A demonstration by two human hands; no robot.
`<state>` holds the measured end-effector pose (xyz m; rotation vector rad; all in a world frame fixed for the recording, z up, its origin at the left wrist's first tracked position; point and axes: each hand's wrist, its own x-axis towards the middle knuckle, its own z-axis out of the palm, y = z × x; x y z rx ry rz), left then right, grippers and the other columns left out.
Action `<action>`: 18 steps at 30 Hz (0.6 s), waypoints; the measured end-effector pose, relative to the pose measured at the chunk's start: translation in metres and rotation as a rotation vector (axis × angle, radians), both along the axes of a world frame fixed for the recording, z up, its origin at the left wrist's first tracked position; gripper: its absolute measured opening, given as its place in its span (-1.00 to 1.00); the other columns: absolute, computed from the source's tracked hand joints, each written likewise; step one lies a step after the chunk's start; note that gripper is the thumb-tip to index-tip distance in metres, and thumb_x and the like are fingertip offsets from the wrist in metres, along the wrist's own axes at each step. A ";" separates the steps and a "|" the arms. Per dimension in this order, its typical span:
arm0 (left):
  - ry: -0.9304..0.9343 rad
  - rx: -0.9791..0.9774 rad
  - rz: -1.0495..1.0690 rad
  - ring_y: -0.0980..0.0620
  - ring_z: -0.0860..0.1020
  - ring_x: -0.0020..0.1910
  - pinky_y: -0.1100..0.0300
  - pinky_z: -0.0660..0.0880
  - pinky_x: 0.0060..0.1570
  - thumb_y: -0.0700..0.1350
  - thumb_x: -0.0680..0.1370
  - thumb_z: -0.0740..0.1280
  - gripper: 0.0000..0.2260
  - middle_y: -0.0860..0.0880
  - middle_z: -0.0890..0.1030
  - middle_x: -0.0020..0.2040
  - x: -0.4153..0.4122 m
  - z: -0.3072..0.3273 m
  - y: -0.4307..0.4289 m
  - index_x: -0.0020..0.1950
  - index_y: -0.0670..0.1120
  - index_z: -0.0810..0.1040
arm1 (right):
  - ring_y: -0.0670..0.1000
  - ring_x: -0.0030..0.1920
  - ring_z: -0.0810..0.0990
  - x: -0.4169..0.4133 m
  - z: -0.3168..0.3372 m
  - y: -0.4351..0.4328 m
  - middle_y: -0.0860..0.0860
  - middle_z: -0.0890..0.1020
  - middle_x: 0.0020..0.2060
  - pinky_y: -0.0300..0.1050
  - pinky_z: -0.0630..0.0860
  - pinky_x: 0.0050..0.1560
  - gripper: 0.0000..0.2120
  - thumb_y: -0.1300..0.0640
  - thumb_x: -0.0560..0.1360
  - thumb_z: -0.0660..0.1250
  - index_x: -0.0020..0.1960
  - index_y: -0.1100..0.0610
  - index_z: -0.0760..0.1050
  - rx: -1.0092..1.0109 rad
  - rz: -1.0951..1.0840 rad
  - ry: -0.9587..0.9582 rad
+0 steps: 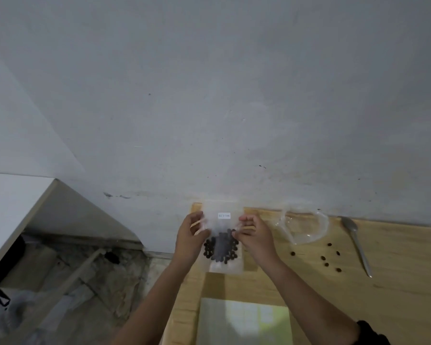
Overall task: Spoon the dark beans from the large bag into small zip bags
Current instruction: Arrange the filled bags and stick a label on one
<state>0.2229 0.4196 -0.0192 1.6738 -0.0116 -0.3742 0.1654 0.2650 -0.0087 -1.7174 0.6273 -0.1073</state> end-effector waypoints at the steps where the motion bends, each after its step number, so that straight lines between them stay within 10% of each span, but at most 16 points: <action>1: -0.001 0.017 -0.007 0.03 0.54 0.14 0.21 0.51 0.05 -0.34 0.48 0.34 -0.66 -0.04 0.53 0.21 0.006 -0.001 -0.001 0.20 -0.10 0.43 | 0.05 -0.06 0.60 0.004 -0.004 0.000 -0.08 0.54 -0.10 -0.35 0.49 -0.25 -0.69 0.28 0.37 0.48 0.04 0.11 0.46 -0.030 0.004 0.008; 18: -0.056 0.561 -0.337 -0.02 0.04 0.52 0.16 0.10 0.40 -0.03 0.60 0.21 -0.50 -0.10 0.01 0.55 0.034 -0.041 -0.016 0.50 -0.11 0.16 | 0.04 0.49 0.10 0.031 -0.046 -0.003 0.03 0.15 0.49 -0.10 0.12 0.44 -0.44 0.05 0.49 0.34 0.44 0.05 0.26 -0.475 0.400 0.259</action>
